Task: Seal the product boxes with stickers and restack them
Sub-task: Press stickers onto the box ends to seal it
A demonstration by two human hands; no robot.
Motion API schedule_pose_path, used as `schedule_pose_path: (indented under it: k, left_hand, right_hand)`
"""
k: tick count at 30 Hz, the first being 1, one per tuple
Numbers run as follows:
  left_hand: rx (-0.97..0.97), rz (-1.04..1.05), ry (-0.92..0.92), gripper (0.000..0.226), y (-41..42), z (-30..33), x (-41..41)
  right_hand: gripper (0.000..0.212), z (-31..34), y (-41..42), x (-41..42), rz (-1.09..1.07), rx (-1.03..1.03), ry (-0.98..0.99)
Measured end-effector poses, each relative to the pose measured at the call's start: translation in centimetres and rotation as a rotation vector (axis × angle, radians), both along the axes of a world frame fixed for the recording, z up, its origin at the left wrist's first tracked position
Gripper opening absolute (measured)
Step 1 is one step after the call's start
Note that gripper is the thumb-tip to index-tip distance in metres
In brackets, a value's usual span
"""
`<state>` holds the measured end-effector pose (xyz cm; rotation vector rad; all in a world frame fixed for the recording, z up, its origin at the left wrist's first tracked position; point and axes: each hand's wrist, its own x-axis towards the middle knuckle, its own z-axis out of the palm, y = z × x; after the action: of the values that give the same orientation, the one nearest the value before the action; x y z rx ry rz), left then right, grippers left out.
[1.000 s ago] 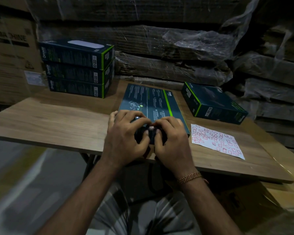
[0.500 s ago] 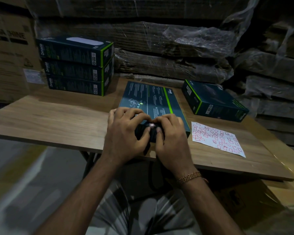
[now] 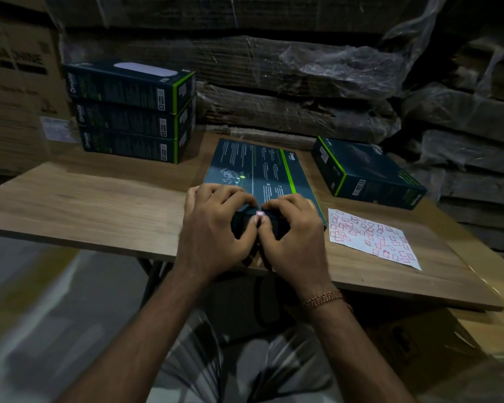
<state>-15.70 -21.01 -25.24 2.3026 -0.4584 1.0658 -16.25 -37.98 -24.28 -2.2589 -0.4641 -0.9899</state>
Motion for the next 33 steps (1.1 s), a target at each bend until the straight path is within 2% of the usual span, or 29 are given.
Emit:
schedule_pose_path:
  k: [4, 10, 15, 20, 24, 28, 30, 33]
  left_hand:
    - [-0.001, -0.012, 0.008, 0.03, 0.1, 0.1, 0.0]
    - [-0.031, -0.014, -0.002, 0.027, 0.1, 0.0, 0.1]
    - [-0.025, -0.022, 0.018, 0.027, 0.2, 0.0, 0.2]
    - [-0.02, -0.057, 0.031, 0.032, 0.5, 0.1, 0.0]
    - [-0.038, -0.07, 0.053, 0.033, 0.4, 0.4, -0.3]
    - [-0.017, -0.044, 0.098, 0.042, 0.5, 0.1, -0.1]
    - [0.008, -0.056, 0.109, 0.045, 0.6, 0.1, 0.1]
    - [0.002, -0.103, 0.127, 0.045, 0.7, 0.2, 0.2]
  right_hand:
    - [0.019, 0.0, -0.1, -0.1, -0.002, -0.004, 0.008]
    - [0.012, 0.2, 0.0, -0.2, 0.0, 0.026, -0.004]
    - [0.015, 0.2, -0.2, 0.0, -0.003, 0.016, 0.012]
    - [0.031, 0.0, -0.7, -0.3, 0.004, -0.023, 0.014]
    - [0.035, -0.1, -0.5, -0.7, 0.005, -0.032, 0.04]
    - [0.066, -1.2, 0.5, -1.0, -0.109, -0.19, 0.104]
    - [0.072, -1.5, 0.5, -1.0, -0.145, -0.275, 0.116]
    - [0.074, -1.6, -0.1, -1.1, -0.182, -0.293, 0.13]
